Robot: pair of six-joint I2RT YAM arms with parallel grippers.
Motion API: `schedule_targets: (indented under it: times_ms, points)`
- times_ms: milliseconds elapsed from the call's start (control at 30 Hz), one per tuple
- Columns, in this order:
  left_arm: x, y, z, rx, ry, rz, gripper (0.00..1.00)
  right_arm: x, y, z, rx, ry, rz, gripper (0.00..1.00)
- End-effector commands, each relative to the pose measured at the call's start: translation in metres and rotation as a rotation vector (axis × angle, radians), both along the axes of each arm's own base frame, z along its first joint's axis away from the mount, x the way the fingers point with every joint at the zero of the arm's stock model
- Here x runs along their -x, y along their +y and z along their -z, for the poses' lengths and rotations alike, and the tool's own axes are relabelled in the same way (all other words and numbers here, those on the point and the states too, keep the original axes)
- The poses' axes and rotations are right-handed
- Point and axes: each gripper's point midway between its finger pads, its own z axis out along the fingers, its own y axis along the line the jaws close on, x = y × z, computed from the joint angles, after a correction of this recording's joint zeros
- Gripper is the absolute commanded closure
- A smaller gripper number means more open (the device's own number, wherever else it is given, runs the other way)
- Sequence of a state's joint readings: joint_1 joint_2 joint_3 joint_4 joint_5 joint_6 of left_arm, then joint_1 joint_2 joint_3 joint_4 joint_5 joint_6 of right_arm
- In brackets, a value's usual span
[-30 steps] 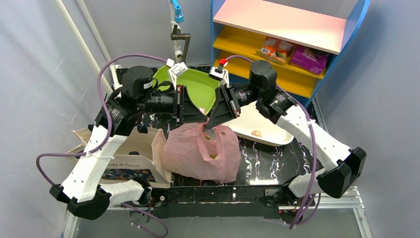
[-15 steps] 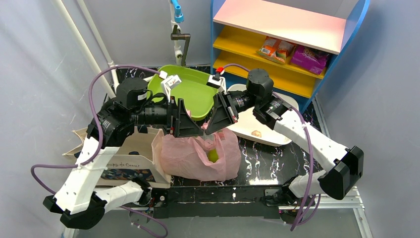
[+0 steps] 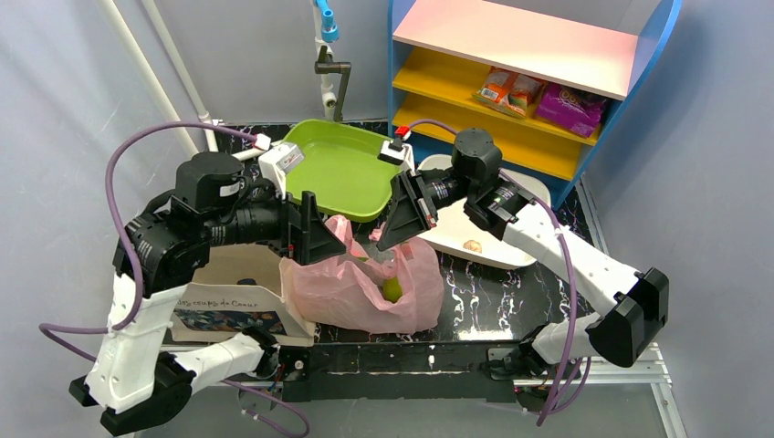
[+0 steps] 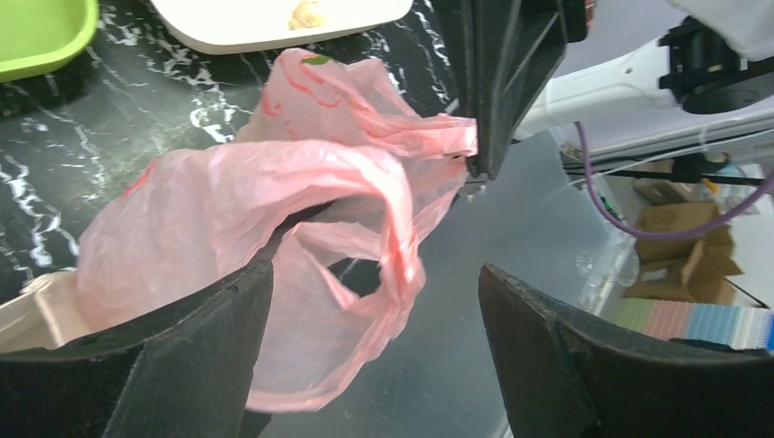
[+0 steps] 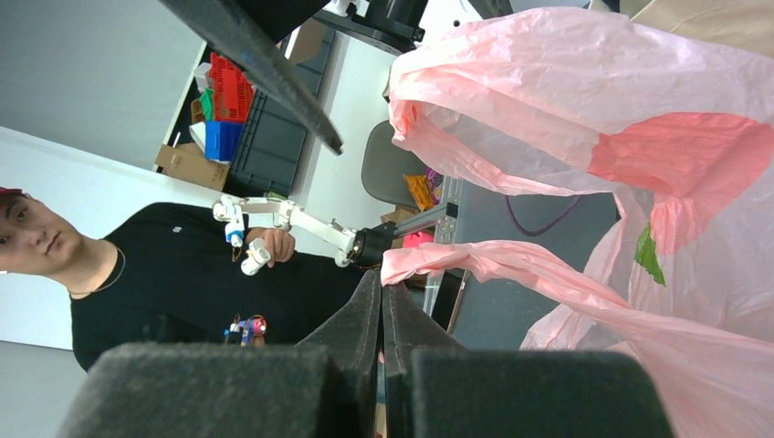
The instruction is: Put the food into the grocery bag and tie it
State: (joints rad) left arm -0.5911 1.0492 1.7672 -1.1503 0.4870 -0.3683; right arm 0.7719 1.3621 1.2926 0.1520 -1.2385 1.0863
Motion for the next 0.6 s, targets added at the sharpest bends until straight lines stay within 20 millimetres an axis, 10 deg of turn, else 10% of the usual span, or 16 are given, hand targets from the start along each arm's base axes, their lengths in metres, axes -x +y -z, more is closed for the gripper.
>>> schedule_targets:
  times_ms: [0,167,567]
  points:
    - [-0.001,0.021,0.004,-0.066,-0.075,-0.057,0.24,0.006,0.0,-0.007,-0.034,-0.033,-0.033,0.99]
    - [-0.002,0.031,-0.003,-0.082,-0.147,-0.087,0.6,0.014,-0.002,-0.007,-0.021,-0.019,-0.063,0.99]
    - [0.003,0.013,0.029,-0.02,-0.172,0.033,0.8,0.021,-0.002,-0.004,-0.006,-0.008,-0.074,0.99]
